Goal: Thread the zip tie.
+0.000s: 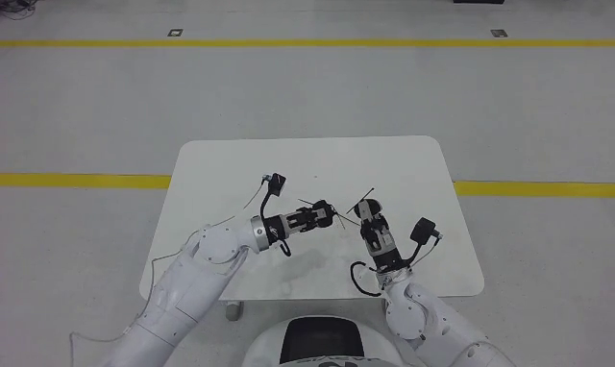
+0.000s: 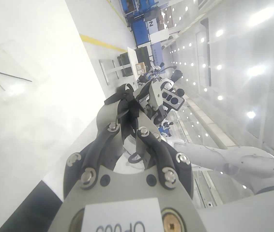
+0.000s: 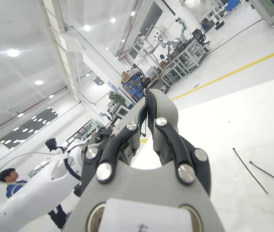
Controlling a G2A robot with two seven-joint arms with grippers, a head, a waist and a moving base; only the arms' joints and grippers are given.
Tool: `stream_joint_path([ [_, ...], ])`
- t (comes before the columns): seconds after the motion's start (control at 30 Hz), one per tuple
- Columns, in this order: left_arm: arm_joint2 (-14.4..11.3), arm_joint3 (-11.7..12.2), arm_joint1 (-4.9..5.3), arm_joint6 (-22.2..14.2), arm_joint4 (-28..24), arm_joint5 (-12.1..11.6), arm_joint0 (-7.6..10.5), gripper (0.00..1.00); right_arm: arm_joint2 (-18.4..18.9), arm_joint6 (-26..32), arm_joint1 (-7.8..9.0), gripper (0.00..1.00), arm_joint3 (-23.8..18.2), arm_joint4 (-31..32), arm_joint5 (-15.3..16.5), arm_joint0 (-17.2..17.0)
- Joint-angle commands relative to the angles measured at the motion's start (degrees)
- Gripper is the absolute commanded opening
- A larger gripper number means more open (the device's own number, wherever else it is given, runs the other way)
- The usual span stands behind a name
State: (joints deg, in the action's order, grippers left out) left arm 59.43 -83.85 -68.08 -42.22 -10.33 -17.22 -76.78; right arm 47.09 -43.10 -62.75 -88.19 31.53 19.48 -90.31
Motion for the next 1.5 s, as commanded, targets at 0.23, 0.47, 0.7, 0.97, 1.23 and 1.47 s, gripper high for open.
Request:
stream_joint_path([
  [0.23, 0.54, -1.96, 0.81, -2.39, -0.46, 0.85, -0.35, 0.0, -3.52, -4.43, 2.43, 0.0, 1.03, 2.65, 0.0, 2.41],
  [0.47, 0.83, -2.45, 0.83, -0.3, 0.94, -1.38, -0.35, 0.0, -3.52, -4.43, 2.43, 0.0, 1.03, 2.65, 0.0, 2.41],
  [0.7, -0.98, -1.51, 0.83, -3.94, -4.07, 5.5, 0.23, 0.0, -3.02, -2.24, 2.29, 0.0, 0.97, 3.89, 0.0, 2.48],
  [0.97, -2.35, -0.27, 0.87, -4.92, -5.99, 8.16, 1.31, 0.0, -4.03, -2.67, 2.85, 0.0, 1.44, 3.51, 0.0, 2.8],
  [1.23, -3.04, 0.69, 0.85, -5.07, -9.68, 9.33, 2.01, 0.0, -6.08, -4.43, 3.95, 0.0, 1.34, 3.15, 0.0, 3.25],
  [1.47, -3.64, 1.15, 0.93, -4.43, -10.4, 9.21, 2.38, 0.0, -8.12, -5.75, 4.64, 0.0, 1.87, 2.11, 0.0, 4.27],
])
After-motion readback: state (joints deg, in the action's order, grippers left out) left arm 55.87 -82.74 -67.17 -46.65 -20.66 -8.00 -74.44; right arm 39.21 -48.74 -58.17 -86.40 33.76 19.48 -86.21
